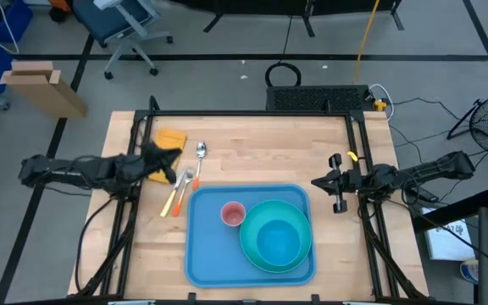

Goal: Set up tray
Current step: Put the yellow table napkin on the left side of the light blue plate and pink cup on the blue serving tray

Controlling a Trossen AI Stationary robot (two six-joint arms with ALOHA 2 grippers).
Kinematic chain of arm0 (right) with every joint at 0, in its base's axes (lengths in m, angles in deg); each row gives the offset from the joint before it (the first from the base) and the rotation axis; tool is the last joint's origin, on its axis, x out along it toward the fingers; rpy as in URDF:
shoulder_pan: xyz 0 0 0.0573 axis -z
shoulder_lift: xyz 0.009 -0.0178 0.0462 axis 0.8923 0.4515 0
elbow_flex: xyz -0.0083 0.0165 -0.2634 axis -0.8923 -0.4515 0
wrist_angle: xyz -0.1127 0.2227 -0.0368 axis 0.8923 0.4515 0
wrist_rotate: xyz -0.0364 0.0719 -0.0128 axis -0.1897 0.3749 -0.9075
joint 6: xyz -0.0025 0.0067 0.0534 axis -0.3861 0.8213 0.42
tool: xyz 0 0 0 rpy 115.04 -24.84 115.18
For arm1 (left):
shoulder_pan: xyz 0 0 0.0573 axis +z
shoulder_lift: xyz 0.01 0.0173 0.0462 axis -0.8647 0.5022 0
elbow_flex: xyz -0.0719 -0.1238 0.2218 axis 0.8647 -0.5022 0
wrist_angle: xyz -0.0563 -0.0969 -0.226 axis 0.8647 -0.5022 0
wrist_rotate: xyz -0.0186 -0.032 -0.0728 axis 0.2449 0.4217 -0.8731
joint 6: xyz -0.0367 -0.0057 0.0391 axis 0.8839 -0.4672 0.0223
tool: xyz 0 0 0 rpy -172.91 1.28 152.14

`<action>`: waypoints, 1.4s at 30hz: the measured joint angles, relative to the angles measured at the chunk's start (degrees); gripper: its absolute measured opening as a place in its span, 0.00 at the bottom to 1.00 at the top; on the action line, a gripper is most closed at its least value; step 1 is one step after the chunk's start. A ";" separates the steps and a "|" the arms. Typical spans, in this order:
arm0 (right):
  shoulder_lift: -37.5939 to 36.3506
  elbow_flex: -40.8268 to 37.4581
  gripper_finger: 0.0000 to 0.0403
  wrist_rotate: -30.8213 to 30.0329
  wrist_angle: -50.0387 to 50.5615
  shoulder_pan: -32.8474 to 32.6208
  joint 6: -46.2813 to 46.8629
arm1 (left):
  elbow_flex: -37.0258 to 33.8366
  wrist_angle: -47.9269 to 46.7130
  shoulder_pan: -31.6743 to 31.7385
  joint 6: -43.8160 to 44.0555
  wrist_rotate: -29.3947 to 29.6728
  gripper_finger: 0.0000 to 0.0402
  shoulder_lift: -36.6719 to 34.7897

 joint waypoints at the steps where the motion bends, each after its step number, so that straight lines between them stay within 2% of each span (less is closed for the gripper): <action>1: -0.01 0.02 0.00 0.06 -0.14 0.36 0.00 | 2.17 -2.81 2.30 0.35 -0.72 0.12 1.36; 6: 0.03 0.44 0.00 0.15 0.53 2.02 -0.33 | 12.46 -10.70 15.56 -3.84 -7.61 0.12 11.40; 11: 0.01 0.39 0.00 0.30 0.40 3.05 -0.37 | 21.89 -14.29 30.62 -13.37 -22.52 0.12 25.36; 14: 0.01 0.38 0.00 0.35 0.39 3.05 -0.44 | 27.83 -16.96 38.64 -18.19 -28.75 0.12 33.98; 19: 0.01 0.35 0.00 0.42 1.03 3.05 -1.20 | 38.47 -25.28 48.02 -29.17 -31.02 0.12 46.45; 24: 0.01 0.33 0.00 0.83 3.17 3.03 -1.27 | 48.88 -36.45 52.87 -42.19 -32.07 0.14 56.34; 27: 0.03 0.32 0.00 0.88 4.33 3.03 -0.68 | 54.29 -43.79 54.26 -46.08 -32.07 0.25 62.04; 31: 0.03 0.27 0.00 0.37 4.68 3.03 -0.58 | 58.64 -52.87 55.22 -52.43 -31.94 0.50 68.82; 36: 0.03 0.26 0.00 0.33 4.66 3.03 -3.76 | 59.84 -55.87 56.41 -59.97 -26.73 0.78 73.97; 39: 0.03 0.26 0.00 0.24 4.00 3.03 -6.76 | 59.84 -57.86 56.69 -60.00 -26.56 0.86 76.08; 42: 0.01 0.26 0.00 0.20 2.24 3.03 -9.61 | 59.39 -58.30 56.56 -59.96 -28.02 0.88 77.58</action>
